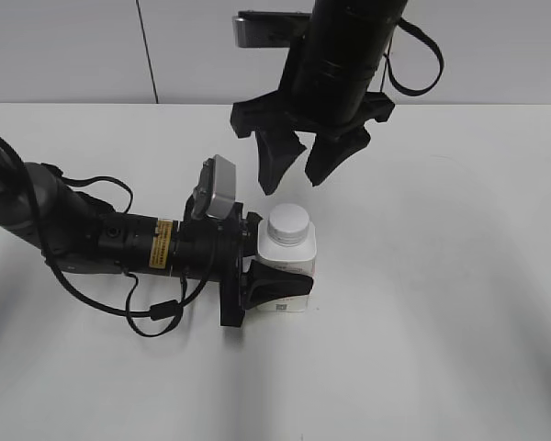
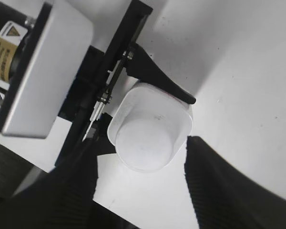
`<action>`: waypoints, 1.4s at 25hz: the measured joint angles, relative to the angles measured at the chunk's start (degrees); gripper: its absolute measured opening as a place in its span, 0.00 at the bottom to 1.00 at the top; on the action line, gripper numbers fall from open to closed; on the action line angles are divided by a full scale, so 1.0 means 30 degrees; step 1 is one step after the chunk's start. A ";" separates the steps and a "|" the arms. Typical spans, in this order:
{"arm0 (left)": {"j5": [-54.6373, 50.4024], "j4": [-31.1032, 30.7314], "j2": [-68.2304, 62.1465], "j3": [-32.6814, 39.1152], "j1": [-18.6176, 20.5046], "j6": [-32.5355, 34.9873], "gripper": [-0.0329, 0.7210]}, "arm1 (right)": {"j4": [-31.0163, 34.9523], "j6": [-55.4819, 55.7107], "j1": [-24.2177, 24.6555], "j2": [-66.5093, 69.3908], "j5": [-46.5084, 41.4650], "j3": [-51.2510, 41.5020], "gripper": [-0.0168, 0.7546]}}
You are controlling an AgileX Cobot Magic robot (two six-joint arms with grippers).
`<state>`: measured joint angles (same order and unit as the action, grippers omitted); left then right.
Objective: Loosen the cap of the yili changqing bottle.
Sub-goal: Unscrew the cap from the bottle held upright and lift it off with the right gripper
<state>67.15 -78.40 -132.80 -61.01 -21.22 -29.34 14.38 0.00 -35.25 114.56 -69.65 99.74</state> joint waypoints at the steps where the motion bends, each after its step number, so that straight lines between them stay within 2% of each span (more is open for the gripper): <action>1: 0.0000 0.0000 0.0000 0.0000 0.0000 0.0000 0.58 | 0.0000 0.1081 0.0000 0.0000 0.0000 0.0000 0.62; 6: 0.0000 0.0018 0.0000 0.0000 0.0000 -0.0007 0.58 | 0.0000 0.4222 0.0000 0.0000 0.0000 -0.0156 0.62; 12: 0.0000 0.0058 0.0000 0.0000 0.0000 -0.0162 0.58 | 0.0000 0.5950 0.0000 0.0000 0.0000 -0.0474 0.62; 35: -0.0018 0.0184 0.0000 0.0000 0.0000 -0.0291 0.57 | 0.0977 0.6950 0.0000 0.1020 -0.0015 -0.0474 0.62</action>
<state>67.09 -77.85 -132.80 -61.01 -21.22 -30.21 17.31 20.85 -35.25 117.62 -69.70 98.32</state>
